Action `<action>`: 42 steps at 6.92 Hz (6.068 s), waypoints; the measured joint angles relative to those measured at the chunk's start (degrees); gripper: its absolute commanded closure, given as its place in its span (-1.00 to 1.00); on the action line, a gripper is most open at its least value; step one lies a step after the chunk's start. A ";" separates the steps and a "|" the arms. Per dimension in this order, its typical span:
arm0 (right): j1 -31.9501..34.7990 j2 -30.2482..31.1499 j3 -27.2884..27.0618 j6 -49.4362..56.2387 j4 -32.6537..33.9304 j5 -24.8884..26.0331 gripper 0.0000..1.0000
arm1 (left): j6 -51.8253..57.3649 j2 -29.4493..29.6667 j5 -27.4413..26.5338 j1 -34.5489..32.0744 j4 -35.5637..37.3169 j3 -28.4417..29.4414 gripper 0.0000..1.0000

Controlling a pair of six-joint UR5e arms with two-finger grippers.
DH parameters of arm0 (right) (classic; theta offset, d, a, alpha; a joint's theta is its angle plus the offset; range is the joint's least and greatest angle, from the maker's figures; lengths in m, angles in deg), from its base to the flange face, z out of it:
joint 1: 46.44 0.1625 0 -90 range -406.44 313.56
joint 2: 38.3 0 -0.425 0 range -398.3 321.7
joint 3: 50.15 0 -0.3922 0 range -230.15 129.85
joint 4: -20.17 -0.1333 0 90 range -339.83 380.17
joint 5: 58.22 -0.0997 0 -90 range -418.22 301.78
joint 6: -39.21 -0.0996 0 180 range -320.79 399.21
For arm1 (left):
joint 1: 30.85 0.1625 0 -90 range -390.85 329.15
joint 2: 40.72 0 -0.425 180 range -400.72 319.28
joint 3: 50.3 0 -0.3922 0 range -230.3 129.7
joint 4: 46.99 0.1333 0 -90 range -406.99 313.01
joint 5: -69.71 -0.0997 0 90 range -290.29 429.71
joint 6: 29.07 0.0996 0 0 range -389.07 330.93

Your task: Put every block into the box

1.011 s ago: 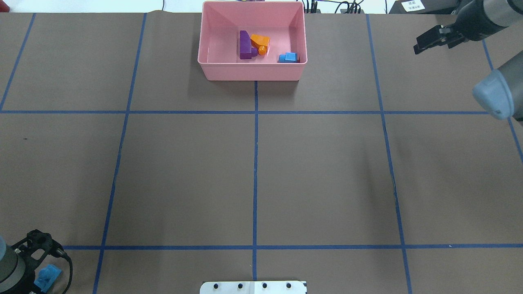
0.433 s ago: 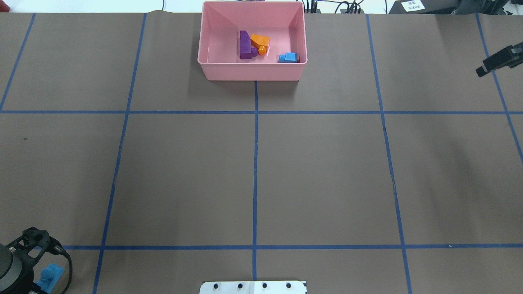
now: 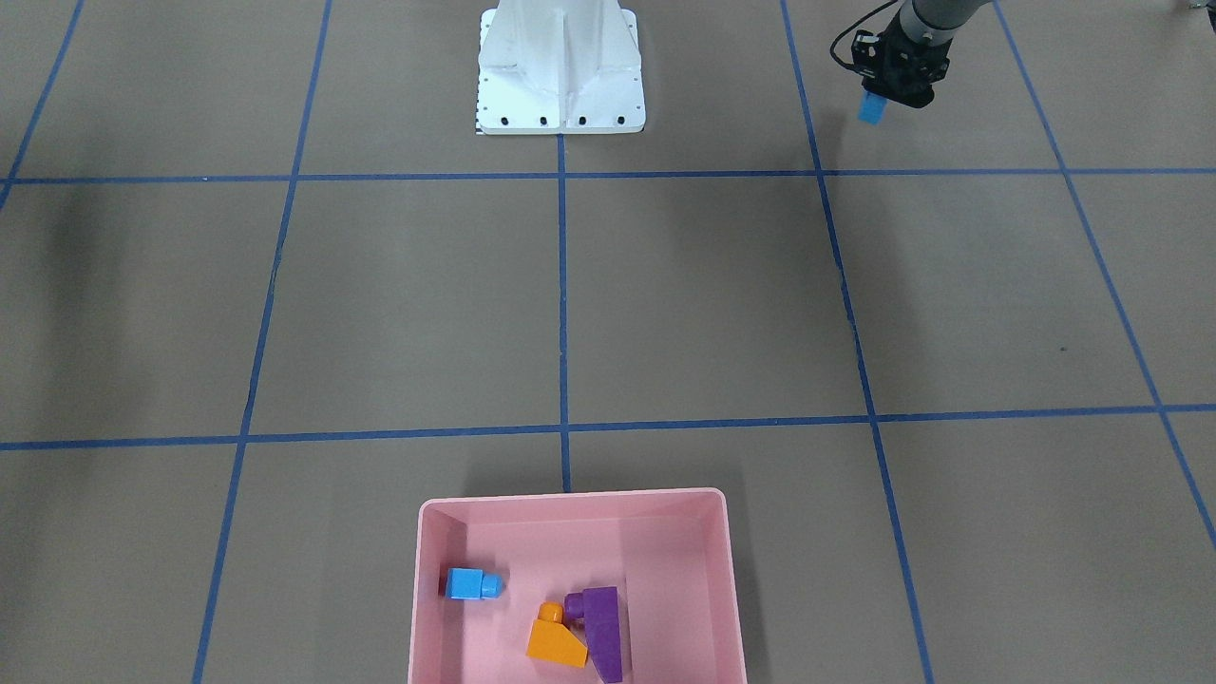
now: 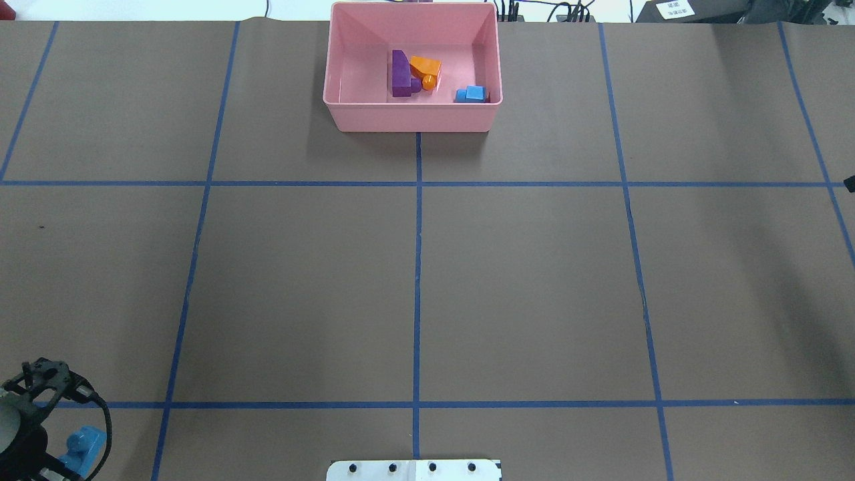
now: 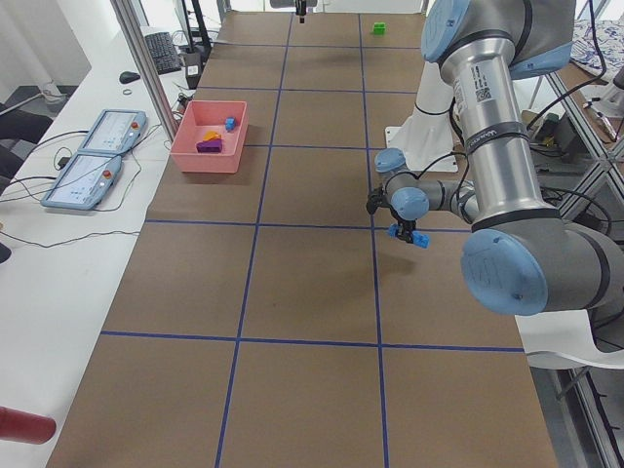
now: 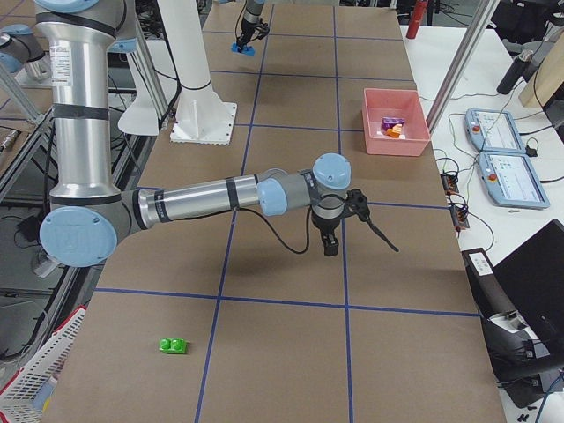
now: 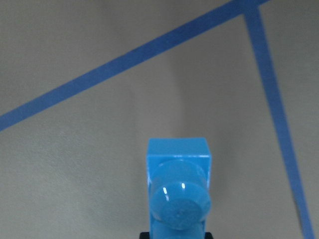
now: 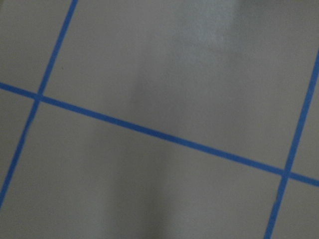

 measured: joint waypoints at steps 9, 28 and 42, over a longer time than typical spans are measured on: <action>-0.55 21.32 7.58 10.52 -0.13 4.50 -0.99 | -1.16 21.70 11.28 -23.16 3.59 1.54 1.00; 2.90 30.08 1.76 17.01 6.31 3.23 1.00 | -19.81 64.52 4.80 -28.50 3.02 23.33 1.00; 0.14 -21.64 -2.03 -15.19 13.87 10.71 1.00 | -49.49 84.18 -31.13 -25.81 -25.72 72.58 -1.00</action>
